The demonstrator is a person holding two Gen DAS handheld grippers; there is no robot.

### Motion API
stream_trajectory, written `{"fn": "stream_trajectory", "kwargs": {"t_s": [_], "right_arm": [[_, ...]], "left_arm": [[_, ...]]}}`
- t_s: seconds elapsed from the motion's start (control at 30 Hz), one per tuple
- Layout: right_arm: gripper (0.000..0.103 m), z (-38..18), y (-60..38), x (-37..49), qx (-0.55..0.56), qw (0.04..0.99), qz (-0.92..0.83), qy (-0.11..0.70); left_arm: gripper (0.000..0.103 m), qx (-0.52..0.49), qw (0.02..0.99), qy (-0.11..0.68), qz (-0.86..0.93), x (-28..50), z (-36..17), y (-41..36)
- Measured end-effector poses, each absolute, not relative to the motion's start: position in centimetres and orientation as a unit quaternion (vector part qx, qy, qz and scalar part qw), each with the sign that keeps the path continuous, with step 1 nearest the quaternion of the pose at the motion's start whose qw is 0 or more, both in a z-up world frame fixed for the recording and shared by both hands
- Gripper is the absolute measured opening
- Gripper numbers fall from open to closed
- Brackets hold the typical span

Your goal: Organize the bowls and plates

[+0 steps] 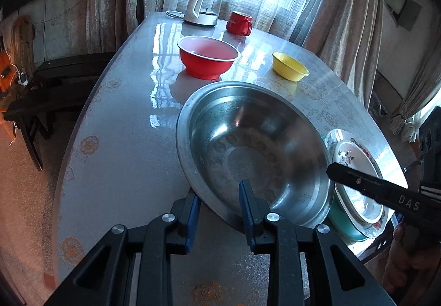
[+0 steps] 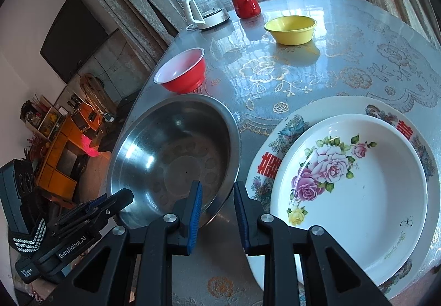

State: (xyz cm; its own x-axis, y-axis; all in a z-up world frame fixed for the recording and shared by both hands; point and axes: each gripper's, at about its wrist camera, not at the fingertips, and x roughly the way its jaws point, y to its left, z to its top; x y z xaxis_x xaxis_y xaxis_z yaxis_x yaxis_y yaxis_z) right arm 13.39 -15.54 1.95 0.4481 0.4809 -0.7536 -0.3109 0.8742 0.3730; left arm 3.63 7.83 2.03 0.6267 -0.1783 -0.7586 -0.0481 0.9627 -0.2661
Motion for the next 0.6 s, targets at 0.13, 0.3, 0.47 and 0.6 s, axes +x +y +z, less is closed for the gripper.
{"fn": "stream_trajectory", "kwargs": {"t_s": [0.13,0.3,0.47,0.6], "right_arm": [[0.025,2.5,-15.7,13.3,0.093,0.850,0.236,0.462],[0.025,2.8,-16.1,13.3,0.099,0.852,0.232,0.459],[0.025,2.7,-16.1,13.2,0.099,0.852,0.232,0.458],[0.025,2.4,-15.8,13.4,0.100,0.848,0.241,0.461]], "left_arm": [[0.031,-0.132,0.891,0.433,-0.038,3.6,2.0,7.8],[0.032,-0.129,0.891,0.433,-0.035,3.4,2.0,7.6],[0.032,-0.111,0.896,0.429,-0.032,3.0,2.3,7.0],[0.035,-0.103,0.895,0.432,-0.034,2.9,2.2,6.7]]}}
